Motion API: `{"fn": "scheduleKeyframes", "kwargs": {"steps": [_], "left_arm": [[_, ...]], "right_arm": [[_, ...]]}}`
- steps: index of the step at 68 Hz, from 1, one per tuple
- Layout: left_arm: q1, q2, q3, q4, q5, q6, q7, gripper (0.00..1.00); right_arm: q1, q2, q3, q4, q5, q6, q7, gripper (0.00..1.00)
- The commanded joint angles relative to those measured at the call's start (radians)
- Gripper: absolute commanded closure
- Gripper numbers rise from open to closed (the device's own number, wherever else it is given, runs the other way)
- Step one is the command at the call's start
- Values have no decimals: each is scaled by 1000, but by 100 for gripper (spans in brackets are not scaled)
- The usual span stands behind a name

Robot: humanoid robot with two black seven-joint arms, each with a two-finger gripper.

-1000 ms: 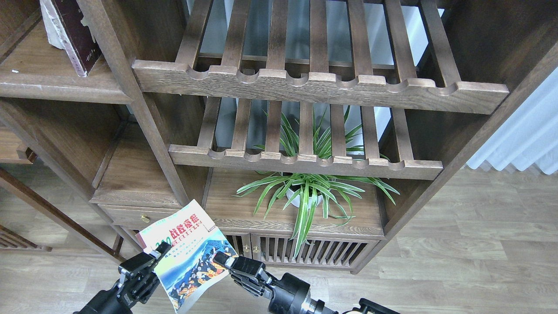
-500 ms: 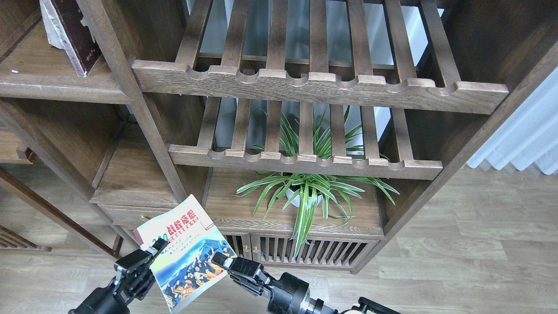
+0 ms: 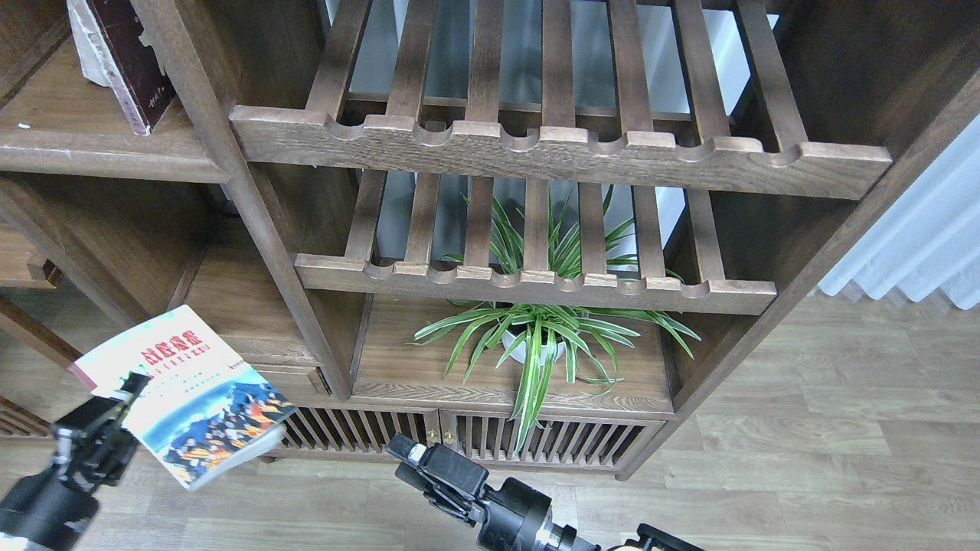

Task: Organize books on shelf
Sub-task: 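Carry the blue book with the left gripper toward the side compartment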

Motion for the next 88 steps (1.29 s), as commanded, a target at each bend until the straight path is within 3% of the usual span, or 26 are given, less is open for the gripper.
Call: {"fn": "scheduleKeyframes", "kwargs": {"steps": [1, 32, 52, 77, 88], "left_arm": [[0, 51, -90, -5, 2, 0, 8, 93], [-15, 176, -294, -81, 19, 0, 43, 94], [-133, 205, -434, -134, 22, 0, 43, 94], [-236, 282, -431, -124, 95, 0, 43, 93], [-362, 308, -409, -113, 201, 0, 43, 92]], "right_arm": [[2, 0, 0, -25, 0, 0, 0, 1], [2, 0, -3, -57, 0, 0, 0, 1], [0, 0, -3, -68, 0, 0, 0, 1], [0, 0, -5, -68, 0, 0, 0, 1], [0, 0, -5, -68, 0, 0, 0, 1]]}}
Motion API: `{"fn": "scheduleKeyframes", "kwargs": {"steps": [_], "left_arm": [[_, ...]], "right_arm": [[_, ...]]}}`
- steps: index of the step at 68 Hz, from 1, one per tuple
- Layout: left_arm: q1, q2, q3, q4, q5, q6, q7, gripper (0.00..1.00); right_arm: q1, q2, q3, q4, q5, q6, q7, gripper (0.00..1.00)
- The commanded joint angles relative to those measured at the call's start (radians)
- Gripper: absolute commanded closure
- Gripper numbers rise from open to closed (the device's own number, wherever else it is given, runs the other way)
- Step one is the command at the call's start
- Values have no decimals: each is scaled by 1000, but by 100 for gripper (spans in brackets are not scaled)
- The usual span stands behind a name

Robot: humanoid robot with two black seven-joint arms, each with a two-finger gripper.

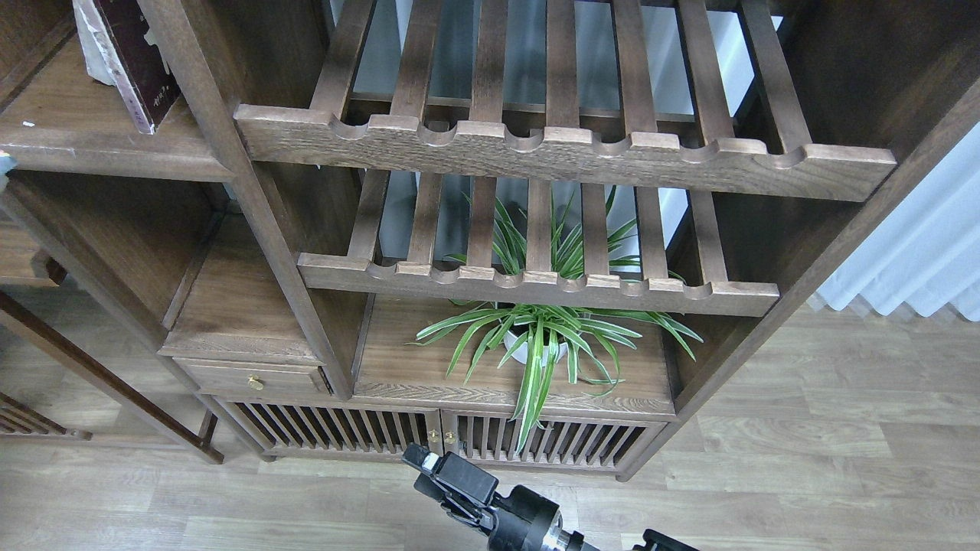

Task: Organize books on shelf

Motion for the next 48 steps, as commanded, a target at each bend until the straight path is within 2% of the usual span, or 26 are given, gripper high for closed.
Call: {"fn": "scheduleKeyframes", "kwargs": {"steps": [1, 10, 35, 48], "left_arm": [[-82, 14, 17, 8, 57, 0, 0, 92], [-176, 29, 72, 27, 77, 0, 0, 91], [-343, 37, 187, 48, 80, 0, 0, 91], [-430, 38, 213, 113, 135, 0, 0, 91]], "right_arm": [[0, 0, 0, 0, 0, 0, 0, 1], [0, 0, 0, 0, 0, 0, 0, 1], [0, 0, -3, 0, 0, 0, 0, 1], [-2, 0, -5, 0, 0, 0, 0, 1]]}}
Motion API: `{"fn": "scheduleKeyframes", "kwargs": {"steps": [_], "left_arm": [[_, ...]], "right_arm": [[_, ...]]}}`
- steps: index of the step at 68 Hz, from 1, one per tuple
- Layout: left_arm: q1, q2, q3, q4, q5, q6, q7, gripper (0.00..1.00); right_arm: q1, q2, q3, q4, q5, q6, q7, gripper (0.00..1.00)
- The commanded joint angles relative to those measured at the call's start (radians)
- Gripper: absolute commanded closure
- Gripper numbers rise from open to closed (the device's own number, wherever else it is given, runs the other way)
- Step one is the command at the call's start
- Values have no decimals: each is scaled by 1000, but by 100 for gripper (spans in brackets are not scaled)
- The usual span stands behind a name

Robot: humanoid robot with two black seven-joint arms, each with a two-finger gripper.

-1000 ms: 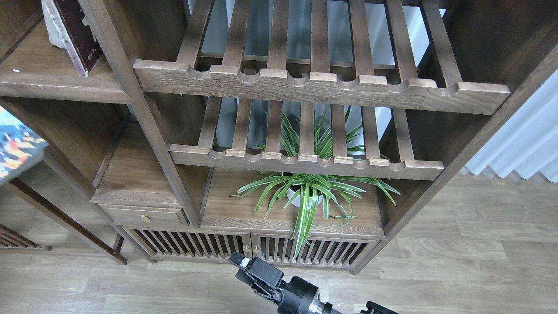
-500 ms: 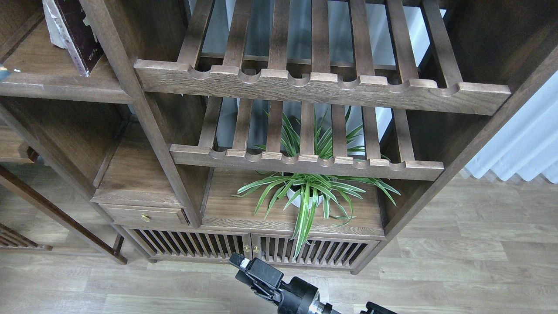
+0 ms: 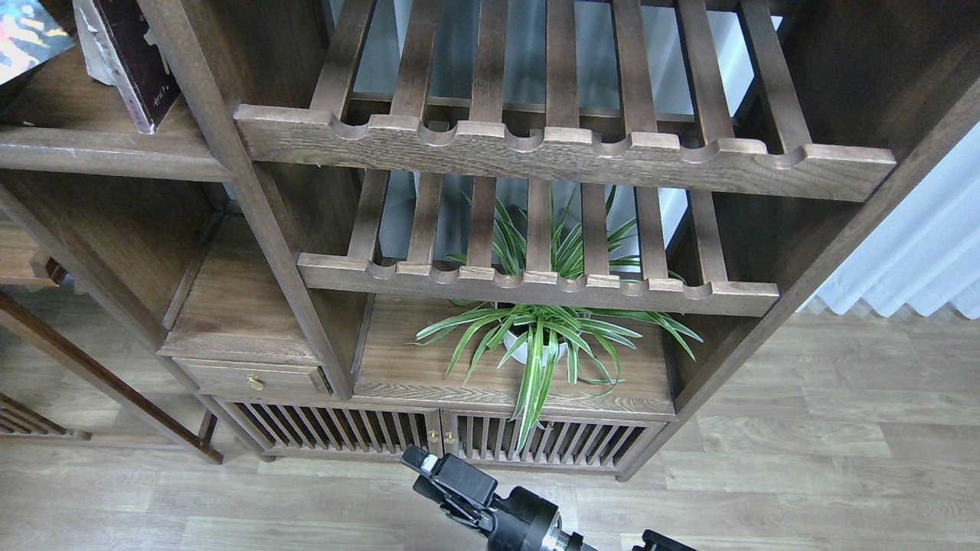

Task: Organize books on shelf

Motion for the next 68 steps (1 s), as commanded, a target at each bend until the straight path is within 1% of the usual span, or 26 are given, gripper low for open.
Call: {"fn": "scheduleKeyframes", "kwargs": {"steps": [1, 8, 19, 21, 26, 30, 34, 46, 47, 49, 68], "left_arm": [[-48, 0, 16, 37, 39, 0, 0, 91], [-110, 6, 37, 66, 74, 0, 0, 91], [-223, 29, 89, 146, 151, 0, 0, 91], [-261, 31, 120, 177, 167, 0, 0, 91], [-313, 43, 166, 220, 184, 0, 0, 92], [-346, 59, 201, 247, 193, 0, 0, 92], [-387, 85, 266, 300, 195, 0, 0, 92], [-496, 97, 391, 402, 195, 0, 0, 92], [-528, 97, 423, 430, 195, 0, 0, 92], [-553, 98, 447, 448, 197, 0, 0, 92], [-694, 94, 600, 579, 197, 0, 0, 92]], "right_arm": [[0, 0, -1, 0, 0, 0, 0, 1], [0, 0, -1, 0, 0, 0, 0, 1], [0, 0, -1, 2, 0, 0, 0, 1], [-1, 0, -1, 2, 0, 0, 0, 1], [-1, 0, -1, 2, 0, 0, 0, 1], [-1, 0, -1, 2, 0, 0, 0, 1], [-1, 0, -1, 2, 0, 0, 0, 1], [-1, 0, 1, 2, 0, 0, 0, 1], [-4, 0, 1, 2, 0, 0, 0, 1], [-9, 0, 1, 2, 0, 0, 0, 1], [-15, 0, 2, 2, 0, 0, 0, 1]]}}
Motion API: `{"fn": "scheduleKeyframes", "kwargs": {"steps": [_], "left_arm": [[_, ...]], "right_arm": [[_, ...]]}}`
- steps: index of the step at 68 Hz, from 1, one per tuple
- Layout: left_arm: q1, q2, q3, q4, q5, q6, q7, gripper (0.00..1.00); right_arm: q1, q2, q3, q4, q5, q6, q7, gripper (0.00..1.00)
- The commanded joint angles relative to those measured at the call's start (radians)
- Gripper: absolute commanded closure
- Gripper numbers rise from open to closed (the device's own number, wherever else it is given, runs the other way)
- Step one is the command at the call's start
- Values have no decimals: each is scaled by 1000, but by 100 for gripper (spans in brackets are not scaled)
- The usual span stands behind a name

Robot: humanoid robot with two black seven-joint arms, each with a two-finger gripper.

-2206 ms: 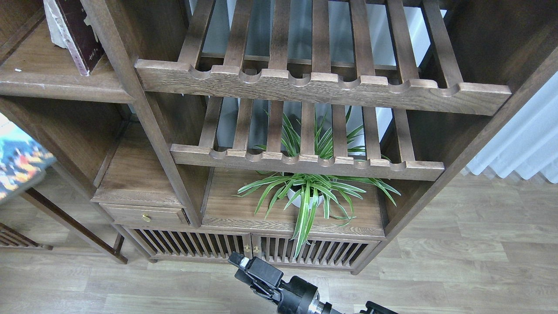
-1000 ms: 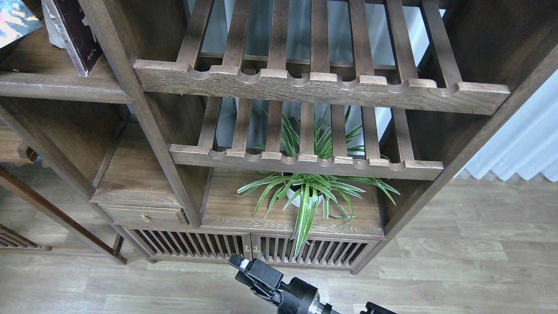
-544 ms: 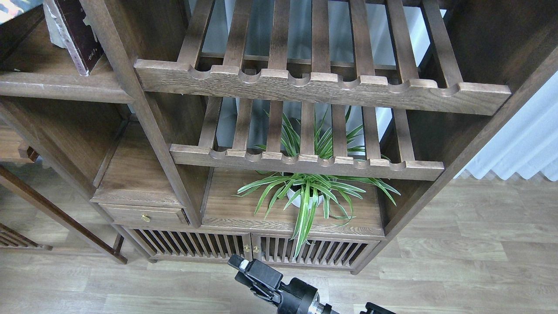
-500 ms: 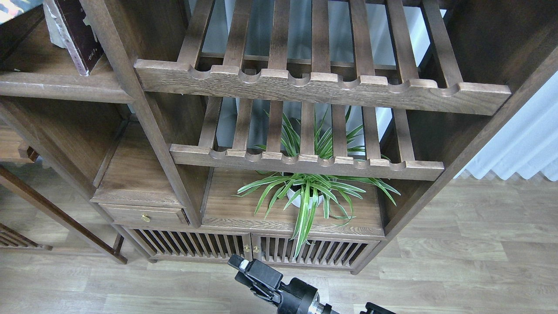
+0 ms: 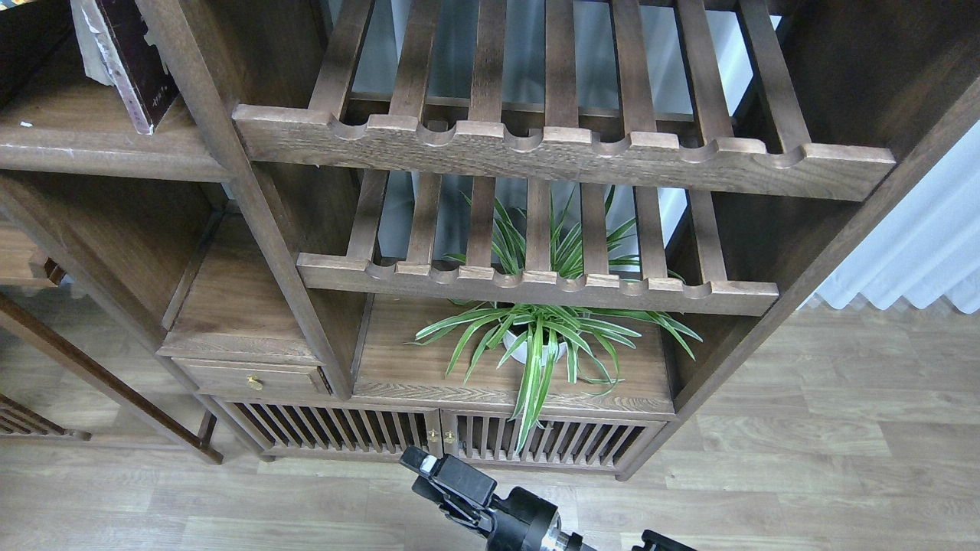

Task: Organize books on shelf

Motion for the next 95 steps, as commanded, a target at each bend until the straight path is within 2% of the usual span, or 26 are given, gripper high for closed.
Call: {"fn": "scheduleKeyframes", "kwargs": {"steps": [1, 25, 56, 81, 95], "left_arm": [[-49, -5, 60, 53, 0, 1, 0, 92], [-184, -5, 224, 128, -1, 1, 0, 92], [-182, 134, 229, 124, -32, 1, 0, 90], [-184, 114, 261, 117, -32, 1, 0, 90], [-204, 53, 264, 122, -26, 1, 0, 90]], "right_arm": [[-1, 0, 1, 0, 0, 0, 0, 1], [-1, 0, 0, 0, -1, 0, 0, 1], [2, 0, -10, 0, -9, 0, -1, 1], [-3, 0, -10, 3, -11, 0, -1, 1], [-1, 0, -10, 4, -11, 0, -1, 1]]}}
